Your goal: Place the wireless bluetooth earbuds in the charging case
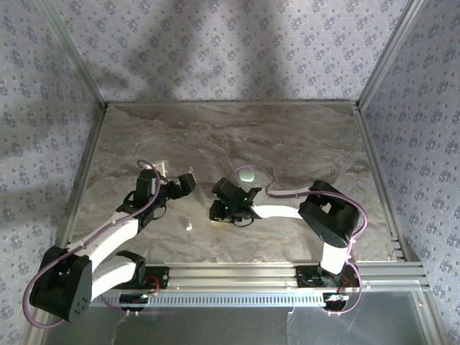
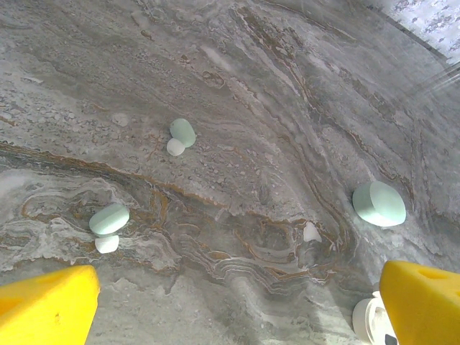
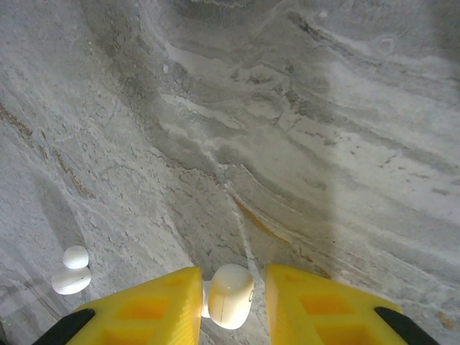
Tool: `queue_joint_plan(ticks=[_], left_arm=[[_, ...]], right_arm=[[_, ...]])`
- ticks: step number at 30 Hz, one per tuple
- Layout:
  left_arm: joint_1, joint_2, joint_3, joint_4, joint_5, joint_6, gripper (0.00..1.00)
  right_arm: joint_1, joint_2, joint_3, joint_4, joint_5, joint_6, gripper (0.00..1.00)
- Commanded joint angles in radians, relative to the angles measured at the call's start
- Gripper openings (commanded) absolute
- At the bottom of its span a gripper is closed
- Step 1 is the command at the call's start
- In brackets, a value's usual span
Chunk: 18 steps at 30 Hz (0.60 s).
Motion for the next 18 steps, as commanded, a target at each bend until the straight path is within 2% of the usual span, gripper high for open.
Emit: queue_joint_plan(ticks=[1,12,18], left_arm=[[-0.009,-0.012,0.022,0.017,0.005,0.007,1.0],[-0.01,-0.02,0.022,0.013,0.004,0.008,1.0],[-0.012,-0.02,0.023,0.013,0.006,0.008,1.0]], right_arm=[[0.001,0.024,-0.005,0.007,-0.024,0.019,0.29],[0.001,0.039,0.011,-0.016,-0.029,0.017,0.27],[0.002,0.05,0.028,-0.031,-0.029,0.014,0.21]])
